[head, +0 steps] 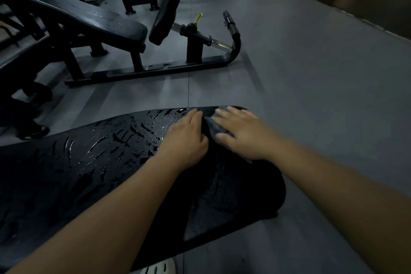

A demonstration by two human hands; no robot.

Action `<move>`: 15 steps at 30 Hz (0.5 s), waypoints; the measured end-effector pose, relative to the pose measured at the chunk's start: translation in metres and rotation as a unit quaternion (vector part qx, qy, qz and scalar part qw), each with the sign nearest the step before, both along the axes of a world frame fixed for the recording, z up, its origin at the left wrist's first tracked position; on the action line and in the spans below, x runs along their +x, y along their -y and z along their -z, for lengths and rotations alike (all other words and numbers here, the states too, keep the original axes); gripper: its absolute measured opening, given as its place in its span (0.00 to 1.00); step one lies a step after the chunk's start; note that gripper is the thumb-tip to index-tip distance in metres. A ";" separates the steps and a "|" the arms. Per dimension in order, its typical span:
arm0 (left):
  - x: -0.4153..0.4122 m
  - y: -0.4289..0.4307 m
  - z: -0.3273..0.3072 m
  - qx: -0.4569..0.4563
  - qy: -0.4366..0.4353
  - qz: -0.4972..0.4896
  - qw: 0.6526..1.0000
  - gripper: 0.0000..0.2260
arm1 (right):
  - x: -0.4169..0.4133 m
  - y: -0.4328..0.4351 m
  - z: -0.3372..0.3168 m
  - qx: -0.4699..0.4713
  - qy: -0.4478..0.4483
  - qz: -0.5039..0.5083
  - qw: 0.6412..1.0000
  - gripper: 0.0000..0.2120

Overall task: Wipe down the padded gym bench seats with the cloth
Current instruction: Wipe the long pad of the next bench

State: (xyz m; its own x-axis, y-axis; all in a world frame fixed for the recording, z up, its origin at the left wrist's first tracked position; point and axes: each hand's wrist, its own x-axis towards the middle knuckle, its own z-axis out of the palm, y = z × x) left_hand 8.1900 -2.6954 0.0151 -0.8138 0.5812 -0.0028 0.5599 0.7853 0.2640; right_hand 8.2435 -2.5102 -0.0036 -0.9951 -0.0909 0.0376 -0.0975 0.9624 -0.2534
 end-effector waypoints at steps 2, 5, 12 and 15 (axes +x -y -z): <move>-0.005 -0.002 0.001 -0.010 -0.021 0.010 1.000 0.25 | -0.012 -0.018 0.001 -0.056 0.034 0.083 0.994 0.37; -0.010 -0.010 0.002 -0.028 -0.028 0.015 0.999 0.28 | -0.030 -0.012 0.000 -0.090 0.052 0.163 0.981 0.35; 0.002 -0.037 -0.013 -0.020 -0.033 0.117 0.992 0.34 | 0.031 -0.021 0.000 -0.250 0.039 0.174 0.952 0.44; 0.022 -0.065 -0.023 -0.019 -0.042 0.205 0.978 0.38 | 0.049 -0.048 -0.009 -0.406 0.076 0.249 0.876 0.53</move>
State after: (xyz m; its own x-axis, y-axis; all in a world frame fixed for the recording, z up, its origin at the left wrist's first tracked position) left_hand 8.2120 -2.6308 0.0383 -0.5113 0.8590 0.0272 0.8480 0.4991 0.1784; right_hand 8.2926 -2.4623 0.0053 -0.9033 0.3504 -0.2475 0.3768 0.3720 -0.8483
